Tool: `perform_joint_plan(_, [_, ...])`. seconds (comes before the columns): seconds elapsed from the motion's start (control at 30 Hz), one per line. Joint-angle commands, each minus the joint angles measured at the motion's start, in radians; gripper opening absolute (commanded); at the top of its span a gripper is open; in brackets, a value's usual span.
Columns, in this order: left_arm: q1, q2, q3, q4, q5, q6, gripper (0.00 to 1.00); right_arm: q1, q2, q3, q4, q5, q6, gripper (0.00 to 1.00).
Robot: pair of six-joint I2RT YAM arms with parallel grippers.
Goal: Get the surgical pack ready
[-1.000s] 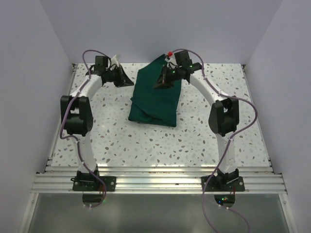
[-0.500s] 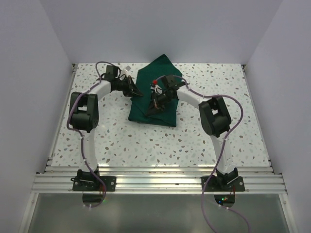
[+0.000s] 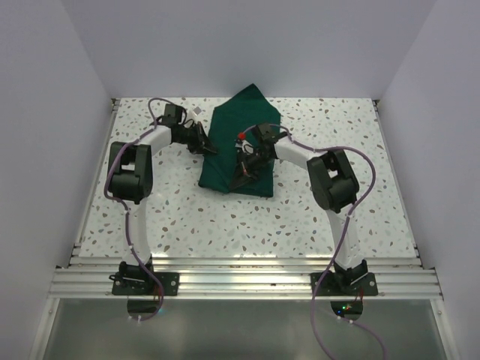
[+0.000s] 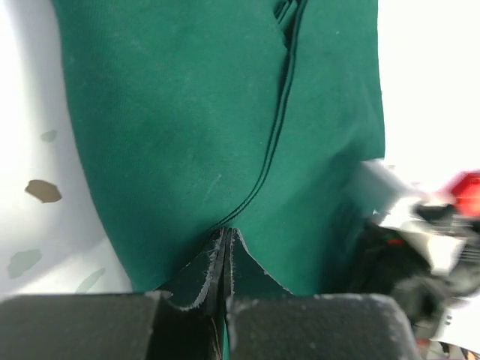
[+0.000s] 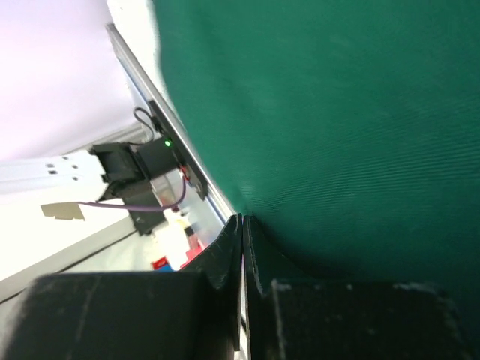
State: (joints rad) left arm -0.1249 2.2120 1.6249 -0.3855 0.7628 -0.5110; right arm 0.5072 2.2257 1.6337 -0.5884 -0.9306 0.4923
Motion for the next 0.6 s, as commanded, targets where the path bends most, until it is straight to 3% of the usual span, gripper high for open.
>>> perform_joint_plan(0.0, [0.005, -0.066, 0.041, -0.050, -0.051, 0.065, 0.00, -0.022, -0.127, 0.095, 0.005, 0.030, 0.021, 0.00])
perform_joint_plan(0.13, [0.005, -0.093, 0.059, -0.055, -0.085, 0.071, 0.00, -0.068, -0.188, 0.104, 0.061, 0.093, 0.078, 0.04])
perform_joint_plan(0.23, [0.008, -0.100, 0.075, -0.017, -0.128, 0.051, 0.03, -0.130, -0.224, 0.094, 0.085, 0.174, 0.103, 0.16])
perform_joint_plan(0.33, [0.010, -0.100, 0.067, 0.095, -0.169, 0.020, 0.09, -0.190, -0.247, 0.080, 0.140, 0.318, 0.124, 0.19])
perform_joint_plan(0.4, [0.016, -0.081, 0.081, 0.180, -0.172, -0.017, 0.11, -0.213, -0.238, 0.103, 0.128, 0.450, 0.123, 0.35])
perform_joint_plan(0.57, [0.016, -0.006, 0.134, 0.452, -0.107, -0.081, 0.13, -0.243, -0.096, 0.222, 0.137, 0.457, 0.160, 0.35])
